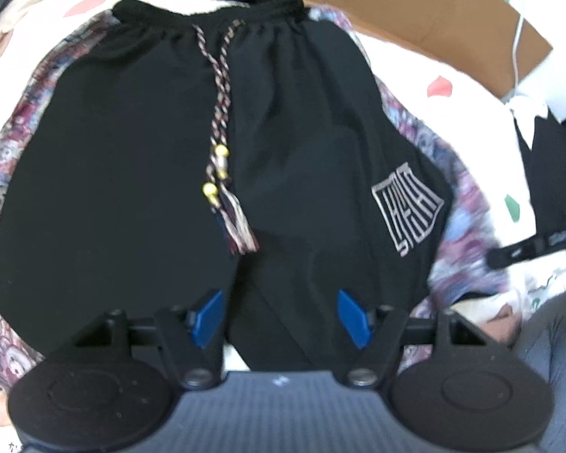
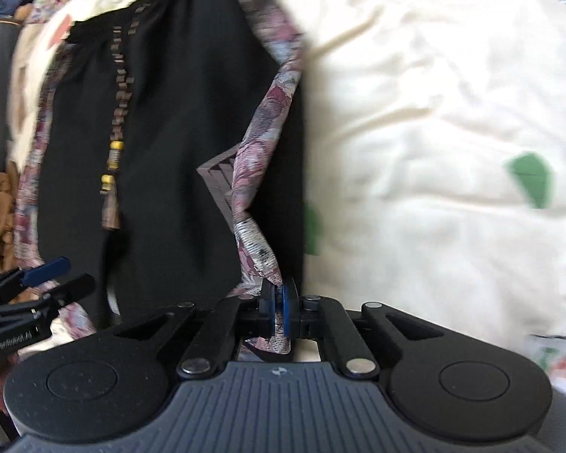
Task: Fold clothes
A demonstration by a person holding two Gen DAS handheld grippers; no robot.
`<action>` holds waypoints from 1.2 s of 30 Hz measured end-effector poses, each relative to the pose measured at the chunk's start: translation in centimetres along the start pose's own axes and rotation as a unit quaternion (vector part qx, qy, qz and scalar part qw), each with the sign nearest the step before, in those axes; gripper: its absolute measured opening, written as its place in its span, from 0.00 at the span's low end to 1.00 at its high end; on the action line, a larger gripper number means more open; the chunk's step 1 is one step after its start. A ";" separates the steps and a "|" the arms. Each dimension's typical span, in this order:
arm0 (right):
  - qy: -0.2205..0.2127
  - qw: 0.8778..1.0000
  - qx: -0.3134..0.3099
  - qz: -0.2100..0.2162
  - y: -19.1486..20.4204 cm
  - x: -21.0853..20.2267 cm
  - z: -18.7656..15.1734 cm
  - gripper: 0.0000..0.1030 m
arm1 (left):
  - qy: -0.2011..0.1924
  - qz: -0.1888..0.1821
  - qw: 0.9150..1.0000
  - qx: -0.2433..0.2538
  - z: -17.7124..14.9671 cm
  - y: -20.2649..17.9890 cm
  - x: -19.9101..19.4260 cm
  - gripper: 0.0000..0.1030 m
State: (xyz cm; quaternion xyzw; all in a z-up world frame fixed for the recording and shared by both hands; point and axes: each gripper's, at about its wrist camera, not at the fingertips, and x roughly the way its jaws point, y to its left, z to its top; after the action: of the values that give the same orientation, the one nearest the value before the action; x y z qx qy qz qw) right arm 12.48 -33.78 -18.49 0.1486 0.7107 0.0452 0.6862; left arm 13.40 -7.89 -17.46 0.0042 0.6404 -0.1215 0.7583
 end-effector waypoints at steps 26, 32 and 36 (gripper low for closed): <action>0.023 0.995 -0.003 -0.095 -4.7 -0.9 -0.4 0.37 | 0.095 0.011 0.994 0.047 -5.6 -2.7 2.4 0.69; 0.028 0.996 0.025 -0.078 -6.9 0.1 -0.1 0.38 | 0.091 -0.027 0.994 0.049 -7.1 -3.3 2.1 0.69; 0.032 0.997 0.031 -0.067 -7.6 0.8 -0.1 0.38 | 0.110 -0.043 0.992 0.051 -7.6 -3.7 2.9 0.69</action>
State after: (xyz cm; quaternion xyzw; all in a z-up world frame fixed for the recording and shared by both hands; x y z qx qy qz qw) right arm 11.19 -40.82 -21.27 0.1206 0.7417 -0.0185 0.6595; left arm 5.73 -10.76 -21.12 0.0292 0.7122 -0.1854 0.6764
